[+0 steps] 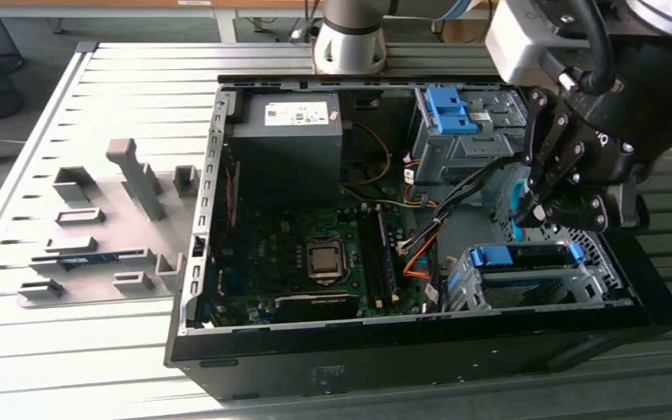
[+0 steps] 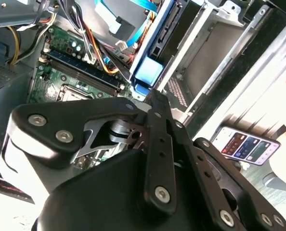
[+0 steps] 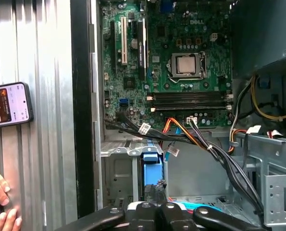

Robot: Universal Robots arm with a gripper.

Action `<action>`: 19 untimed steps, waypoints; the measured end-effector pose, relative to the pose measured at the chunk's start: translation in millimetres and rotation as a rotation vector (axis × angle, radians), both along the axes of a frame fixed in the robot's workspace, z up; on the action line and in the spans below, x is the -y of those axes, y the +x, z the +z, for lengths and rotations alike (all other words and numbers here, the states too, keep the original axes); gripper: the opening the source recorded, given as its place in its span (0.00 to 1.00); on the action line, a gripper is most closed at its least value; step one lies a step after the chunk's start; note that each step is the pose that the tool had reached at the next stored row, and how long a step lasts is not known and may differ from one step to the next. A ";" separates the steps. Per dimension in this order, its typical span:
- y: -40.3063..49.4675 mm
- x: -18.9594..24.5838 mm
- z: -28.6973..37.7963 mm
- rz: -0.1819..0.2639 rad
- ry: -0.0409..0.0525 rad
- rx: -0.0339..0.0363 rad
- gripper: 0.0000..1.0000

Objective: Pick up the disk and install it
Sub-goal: 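Insert the disk into the insertion slot, then insert the first disk wire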

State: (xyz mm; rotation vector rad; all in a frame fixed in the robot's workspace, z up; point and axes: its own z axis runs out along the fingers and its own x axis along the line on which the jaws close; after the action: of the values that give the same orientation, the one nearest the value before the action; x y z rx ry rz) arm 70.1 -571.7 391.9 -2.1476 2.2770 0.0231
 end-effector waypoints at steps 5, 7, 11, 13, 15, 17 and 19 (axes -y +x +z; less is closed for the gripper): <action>2.0 0.0 -9.0 0.001 0.0000 0.0000 0.11; 2.4 0.0 -12.7 0.001 -0.0001 0.0000 0.11; 2.6 0.0 -19.8 0.002 0.0005 0.0000 0.11; 2.6 0.0 -20.5 0.002 0.0006 0.0000 0.11; 2.6 0.0 -20.6 0.002 0.0008 0.0000 0.11; 2.5 0.0 -20.7 0.002 0.0009 0.0000 0.11; 2.6 0.0 -20.6 0.002 0.0008 0.0000 0.11</action>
State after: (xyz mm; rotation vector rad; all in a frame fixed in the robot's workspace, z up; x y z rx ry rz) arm 72.7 -571.7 371.3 -2.1490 2.2749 0.0240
